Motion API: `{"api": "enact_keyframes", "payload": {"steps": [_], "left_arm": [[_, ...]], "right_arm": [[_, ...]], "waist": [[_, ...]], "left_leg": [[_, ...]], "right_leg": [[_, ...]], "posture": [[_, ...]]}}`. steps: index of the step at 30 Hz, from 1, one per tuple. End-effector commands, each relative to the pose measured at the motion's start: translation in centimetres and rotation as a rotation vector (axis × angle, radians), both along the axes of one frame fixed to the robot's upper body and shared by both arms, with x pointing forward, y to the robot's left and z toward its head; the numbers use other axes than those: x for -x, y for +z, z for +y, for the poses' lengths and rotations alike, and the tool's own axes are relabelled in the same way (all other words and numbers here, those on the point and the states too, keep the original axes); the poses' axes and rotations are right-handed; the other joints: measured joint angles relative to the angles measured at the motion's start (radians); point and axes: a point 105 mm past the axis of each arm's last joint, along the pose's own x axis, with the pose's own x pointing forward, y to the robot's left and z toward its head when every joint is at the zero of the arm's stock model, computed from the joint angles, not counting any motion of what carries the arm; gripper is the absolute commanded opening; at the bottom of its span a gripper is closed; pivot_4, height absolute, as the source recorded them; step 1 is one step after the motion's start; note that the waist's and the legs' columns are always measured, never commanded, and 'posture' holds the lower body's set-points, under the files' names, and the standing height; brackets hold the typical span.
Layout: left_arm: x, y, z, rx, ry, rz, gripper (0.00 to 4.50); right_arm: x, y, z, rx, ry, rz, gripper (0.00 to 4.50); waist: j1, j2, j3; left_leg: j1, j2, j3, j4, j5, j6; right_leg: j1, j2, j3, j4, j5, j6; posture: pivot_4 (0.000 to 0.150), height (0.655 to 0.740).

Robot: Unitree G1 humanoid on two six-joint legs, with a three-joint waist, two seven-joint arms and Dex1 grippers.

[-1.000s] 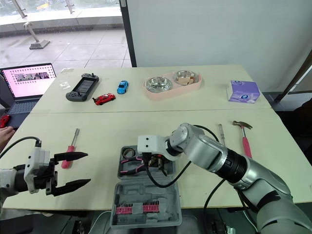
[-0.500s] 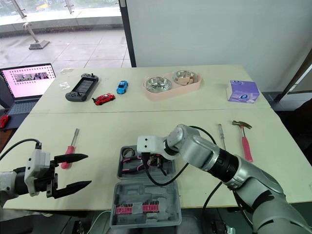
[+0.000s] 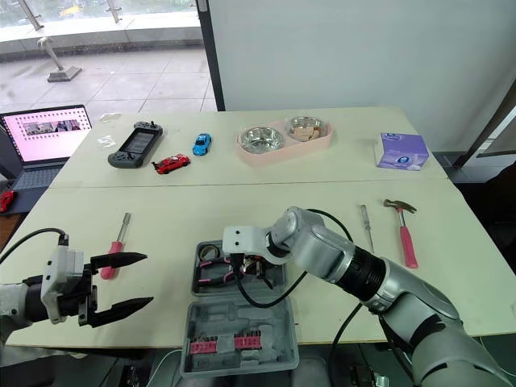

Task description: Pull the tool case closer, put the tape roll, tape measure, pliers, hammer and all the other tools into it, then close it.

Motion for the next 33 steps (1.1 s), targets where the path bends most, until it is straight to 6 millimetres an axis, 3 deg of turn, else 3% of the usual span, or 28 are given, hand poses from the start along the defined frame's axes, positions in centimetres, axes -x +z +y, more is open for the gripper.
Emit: {"api": "enact_keyframes", "payload": {"steps": [1, 11, 18, 24, 29, 33], "left_arm": [[-0.1, 0.9, 0.3, 0.0, 0.011, -0.034, 4.5], [-0.1, 1.0, 0.5, -0.004, 0.018, -0.03, 4.5], [-0.4, 1.1, 0.5, -0.007, 0.013, -0.03, 4.5], [-0.7, 1.1, 0.6, -0.007, 0.011, -0.032, 4.5], [-1.0, 1.2, 0.7, -0.006, 0.011, -0.036, 4.5], [-1.0, 1.1, 0.7, -0.006, 0.011, -0.035, 4.5]], "right_arm": [[0.0, 0.8, 0.9, -0.029, 0.033, -0.028, 0.99], [-0.2, -0.5, 0.6, -0.011, 0.014, -0.015, 0.99], [-0.8, -0.2, 0.5, -0.037, -0.021, -0.05, 0.99], [-0.8, 1.4, 1.0, -0.127, -0.057, -0.004, 3.88], [-0.7, 3.4, 1.0, -0.213, -0.092, 0.021, 3.88], [0.0, 3.6, 1.4, -0.253, -0.093, 0.04, 3.88]], "waist": [[0.0, 0.0, 0.0], [0.001, 0.0, 0.0], [0.0, 0.0, 0.0], [0.001, 0.0, 0.0], [0.002, 0.0, 0.0], [0.001, 0.0, 0.0]], "left_leg": [[0.0, 0.0, 0.0, 0.0, 0.0, 0.0], [0.0, 0.0, 0.0, 0.0, 0.0, 0.0], [0.0, 0.0, 0.0, 0.0, 0.0, 0.0], [0.0, 0.0, 0.0, 0.0, 0.0, 0.0], [0.0, 0.0, 0.0, 0.0, 0.0, 0.0], [0.0, 0.0, 0.0, 0.0, 0.0, 0.0]], "right_leg": [[0.0, 0.0, 0.0, 0.0, 0.0, 0.0], [0.0, 0.0, 0.0, 0.0, 0.0, 0.0], [0.0, 0.0, 0.0, 0.0, 0.0, 0.0], [0.0, 0.0, 0.0, 0.0, 0.0, 0.0], [0.0, 0.0, 0.0, 0.0, 0.0, 0.0], [0.0, 0.0, 0.0, 0.0, 0.0, 0.0]], "posture": [[0.15, 0.7239], [0.15, 0.7239], [0.15, 0.7239], [0.15, 0.7239], [0.15, 0.7239], [0.15, 0.7239]]}}
